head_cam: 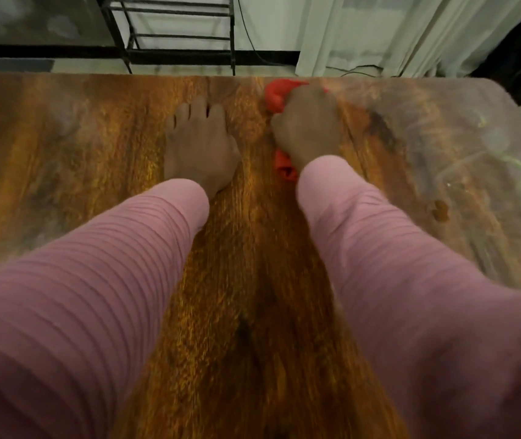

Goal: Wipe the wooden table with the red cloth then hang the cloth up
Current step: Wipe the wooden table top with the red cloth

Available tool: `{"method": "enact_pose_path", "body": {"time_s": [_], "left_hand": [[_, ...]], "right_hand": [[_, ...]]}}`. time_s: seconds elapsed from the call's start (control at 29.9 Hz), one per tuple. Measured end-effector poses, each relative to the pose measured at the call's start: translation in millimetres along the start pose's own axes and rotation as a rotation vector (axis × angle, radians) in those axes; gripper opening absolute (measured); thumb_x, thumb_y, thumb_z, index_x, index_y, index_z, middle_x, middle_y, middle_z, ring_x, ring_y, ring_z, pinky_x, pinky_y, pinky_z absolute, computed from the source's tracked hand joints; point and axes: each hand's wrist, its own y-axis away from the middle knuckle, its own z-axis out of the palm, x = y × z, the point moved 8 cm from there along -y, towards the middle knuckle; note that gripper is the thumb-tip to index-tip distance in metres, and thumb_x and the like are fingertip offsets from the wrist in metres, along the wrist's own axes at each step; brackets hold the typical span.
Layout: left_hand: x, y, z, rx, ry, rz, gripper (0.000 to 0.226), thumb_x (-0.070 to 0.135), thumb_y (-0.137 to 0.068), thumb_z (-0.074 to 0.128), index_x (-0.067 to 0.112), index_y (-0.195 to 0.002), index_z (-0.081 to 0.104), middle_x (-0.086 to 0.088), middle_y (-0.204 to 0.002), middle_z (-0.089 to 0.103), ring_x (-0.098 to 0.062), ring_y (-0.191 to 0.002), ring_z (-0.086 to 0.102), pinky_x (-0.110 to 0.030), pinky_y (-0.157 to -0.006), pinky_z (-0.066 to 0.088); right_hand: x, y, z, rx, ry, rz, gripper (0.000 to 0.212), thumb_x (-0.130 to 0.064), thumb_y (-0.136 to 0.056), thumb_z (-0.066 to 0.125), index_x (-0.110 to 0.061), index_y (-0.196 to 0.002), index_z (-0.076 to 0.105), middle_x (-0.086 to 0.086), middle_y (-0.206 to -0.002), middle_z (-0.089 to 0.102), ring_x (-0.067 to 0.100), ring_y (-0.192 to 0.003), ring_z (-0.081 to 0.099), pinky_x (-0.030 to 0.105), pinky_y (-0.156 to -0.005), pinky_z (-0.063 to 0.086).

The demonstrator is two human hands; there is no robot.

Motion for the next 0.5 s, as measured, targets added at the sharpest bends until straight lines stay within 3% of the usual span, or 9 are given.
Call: {"method": "enact_pose_path", "body": {"time_s": [0.13, 0.2, 0.3, 0.4, 0.5], "left_hand": [[-5.7, -0.6, 3.5, -0.020, 0.024, -0.026, 0.038, 0.032, -0.091, 0.041, 0.011, -0.120, 0.054, -0.015, -0.125, 0.049, -0.035, -0.115, 0.045, -0.050, -0.097, 0.036], [-9.2, -1.5, 4.1, -0.029, 0.006, -0.013, 0.040, 0.033, -0.092, 0.039, 0.011, -0.121, 0.053, -0.015, -0.125, 0.049, -0.035, -0.115, 0.044, -0.050, -0.098, 0.034], [-6.0, 1.7, 5.0, -0.047, 0.008, 0.005, 0.040, 0.033, -0.092, 0.037, 0.010, -0.121, 0.053, -0.016, -0.125, 0.048, -0.036, -0.114, 0.044, -0.051, -0.097, 0.034], [-7.6, 0.9, 10.1, -0.039, -0.036, -0.017, 0.038, 0.032, -0.091, 0.039, 0.011, -0.120, 0.053, -0.016, -0.125, 0.049, -0.037, -0.112, 0.045, -0.050, -0.095, 0.036], [-4.1, 1.4, 5.0, -0.030, -0.020, 0.000, 0.037, 0.032, -0.090, 0.038, 0.012, -0.117, 0.054, -0.015, -0.123, 0.050, -0.036, -0.111, 0.046, -0.049, -0.094, 0.035]], "right_hand": [[-20.2, 2.1, 14.8, -0.147, -0.076, -0.157, 0.028, -0.015, -0.080, 0.055, -0.012, -0.103, 0.070, 0.010, -0.111, 0.061, 0.028, -0.104, 0.057, 0.037, -0.091, 0.049], [15.0, -8.9, 2.6, -0.133, -0.080, -0.068, 0.028, -0.015, -0.080, 0.054, -0.010, -0.104, 0.069, 0.013, -0.109, 0.064, 0.031, -0.102, 0.059, 0.036, -0.089, 0.050], [48.9, -27.2, -13.2, 0.017, -0.146, 0.132, 0.032, -0.019, -0.084, 0.054, -0.012, -0.114, 0.064, 0.011, -0.119, 0.061, 0.030, -0.111, 0.057, 0.036, -0.090, 0.048], [-39.4, -36.5, 25.8, -0.054, -0.127, -0.147, 0.034, -0.021, -0.083, 0.057, -0.010, -0.114, 0.063, 0.009, -0.121, 0.055, 0.029, -0.115, 0.050, 0.040, -0.094, 0.047], [-56.8, -34.6, 31.8, -0.172, -0.077, -0.269, 0.034, -0.018, -0.087, 0.052, -0.014, -0.118, 0.064, 0.007, -0.122, 0.052, 0.025, -0.118, 0.048, 0.038, -0.099, 0.043]]}}
